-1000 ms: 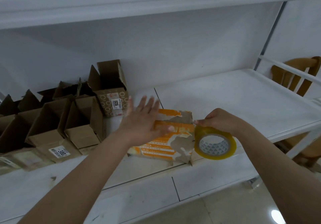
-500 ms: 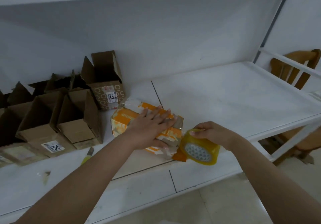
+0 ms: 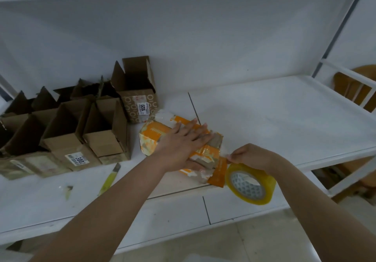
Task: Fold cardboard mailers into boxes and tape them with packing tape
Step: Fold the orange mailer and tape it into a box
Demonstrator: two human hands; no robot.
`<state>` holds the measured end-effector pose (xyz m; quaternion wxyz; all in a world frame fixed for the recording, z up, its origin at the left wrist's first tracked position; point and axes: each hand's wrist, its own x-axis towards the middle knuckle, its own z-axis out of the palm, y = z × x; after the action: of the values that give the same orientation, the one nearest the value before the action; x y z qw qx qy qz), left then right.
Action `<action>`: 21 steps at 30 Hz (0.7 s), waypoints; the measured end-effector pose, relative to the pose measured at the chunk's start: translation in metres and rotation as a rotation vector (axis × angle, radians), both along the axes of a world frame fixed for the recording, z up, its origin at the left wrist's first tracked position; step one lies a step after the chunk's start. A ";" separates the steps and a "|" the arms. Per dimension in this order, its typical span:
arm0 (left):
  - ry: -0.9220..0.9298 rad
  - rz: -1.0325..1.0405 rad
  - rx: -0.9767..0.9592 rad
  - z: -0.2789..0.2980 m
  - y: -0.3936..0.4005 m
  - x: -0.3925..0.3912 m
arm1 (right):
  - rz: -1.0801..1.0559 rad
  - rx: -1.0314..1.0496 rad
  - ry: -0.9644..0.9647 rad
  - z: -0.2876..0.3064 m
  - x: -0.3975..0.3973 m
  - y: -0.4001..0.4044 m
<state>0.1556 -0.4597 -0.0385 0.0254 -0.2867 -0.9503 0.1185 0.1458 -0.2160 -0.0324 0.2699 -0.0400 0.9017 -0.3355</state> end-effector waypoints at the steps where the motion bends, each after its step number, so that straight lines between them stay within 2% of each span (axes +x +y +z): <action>1: 0.081 0.005 0.055 0.001 0.000 0.006 | -0.025 -0.038 0.016 -0.001 0.000 -0.002; 7: 0.577 0.109 0.817 -0.009 -0.013 0.046 | -0.127 -0.183 0.109 -0.009 -0.003 -0.020; 10: 0.747 0.385 0.949 -0.027 -0.043 0.067 | -0.106 -0.186 0.114 -0.013 -0.005 -0.026; 12: 0.680 0.714 0.844 -0.044 -0.070 0.077 | -0.087 -0.178 0.107 -0.014 -0.007 -0.029; 14: 0.346 1.067 0.635 -0.059 -0.095 0.082 | -0.068 -0.159 0.107 -0.014 -0.008 -0.032; 15: 0.160 1.180 0.524 -0.066 -0.104 0.083 | -0.059 -0.148 0.110 -0.014 -0.009 -0.032; 17: -0.059 1.255 0.364 -0.079 -0.116 0.086 | -0.051 -0.132 0.115 -0.014 -0.009 -0.033; 21: -0.085 1.203 0.149 -0.082 -0.122 0.085 | -0.042 -0.119 0.125 -0.014 -0.008 -0.034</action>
<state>0.2408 -0.5818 -0.1204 -0.0641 0.2986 -0.9516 0.0335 0.1381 -0.2500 -0.0466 0.2033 -0.0582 0.8958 -0.3910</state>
